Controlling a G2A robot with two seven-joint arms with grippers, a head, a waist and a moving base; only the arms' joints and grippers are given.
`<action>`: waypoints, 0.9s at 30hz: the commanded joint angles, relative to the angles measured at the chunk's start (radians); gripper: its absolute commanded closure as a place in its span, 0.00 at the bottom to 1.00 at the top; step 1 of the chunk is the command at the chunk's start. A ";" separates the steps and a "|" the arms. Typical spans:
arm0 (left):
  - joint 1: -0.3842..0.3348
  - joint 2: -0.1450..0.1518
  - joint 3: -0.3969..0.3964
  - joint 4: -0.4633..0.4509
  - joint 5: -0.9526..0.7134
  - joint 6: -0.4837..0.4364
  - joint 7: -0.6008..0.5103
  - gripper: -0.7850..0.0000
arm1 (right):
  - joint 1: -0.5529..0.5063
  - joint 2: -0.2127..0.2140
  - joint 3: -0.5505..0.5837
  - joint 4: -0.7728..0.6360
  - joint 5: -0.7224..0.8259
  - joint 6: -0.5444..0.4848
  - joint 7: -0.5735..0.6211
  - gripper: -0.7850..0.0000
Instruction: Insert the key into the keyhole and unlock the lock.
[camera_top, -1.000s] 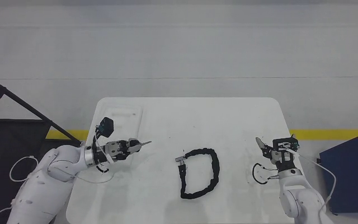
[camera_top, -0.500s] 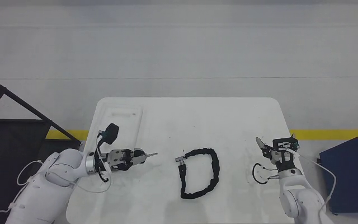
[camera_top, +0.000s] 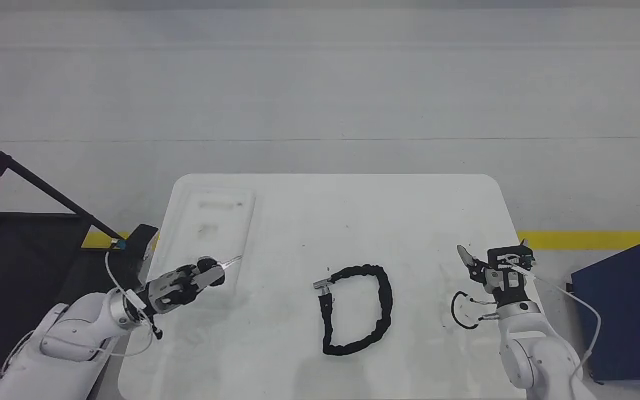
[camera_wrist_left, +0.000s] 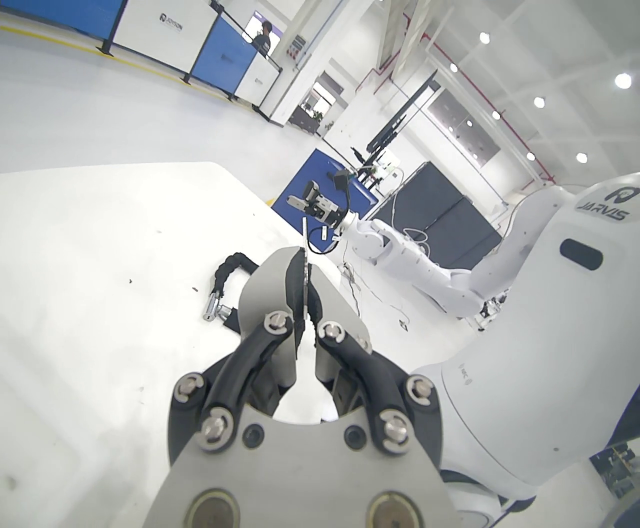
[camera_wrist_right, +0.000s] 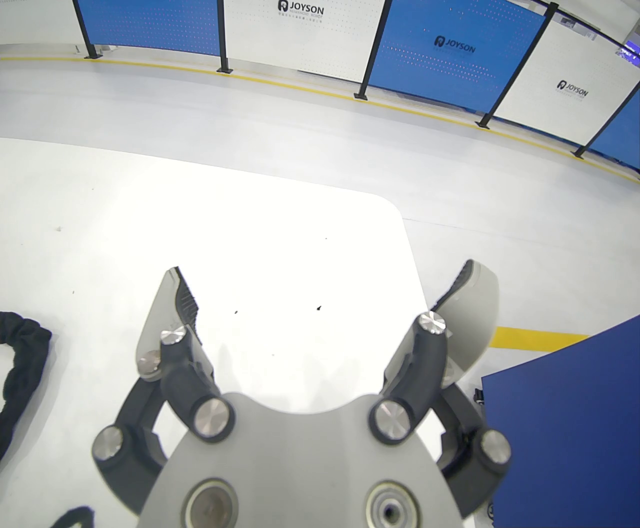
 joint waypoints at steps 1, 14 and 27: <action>0.007 -0.010 -0.022 0.015 -0.039 0.000 0.003 1.00 | 0.000 0.000 0.002 0.002 -0.006 -0.008 0.013 0.00; 0.007 -0.015 -0.028 0.028 -0.065 0.000 -0.004 1.00 | 0.048 0.013 -0.024 -0.151 -0.100 -0.210 0.242 0.00; 0.007 -0.015 -0.028 0.028 -0.065 0.000 -0.004 1.00 | 0.102 0.007 -0.162 -0.172 -0.220 -0.269 0.223 0.00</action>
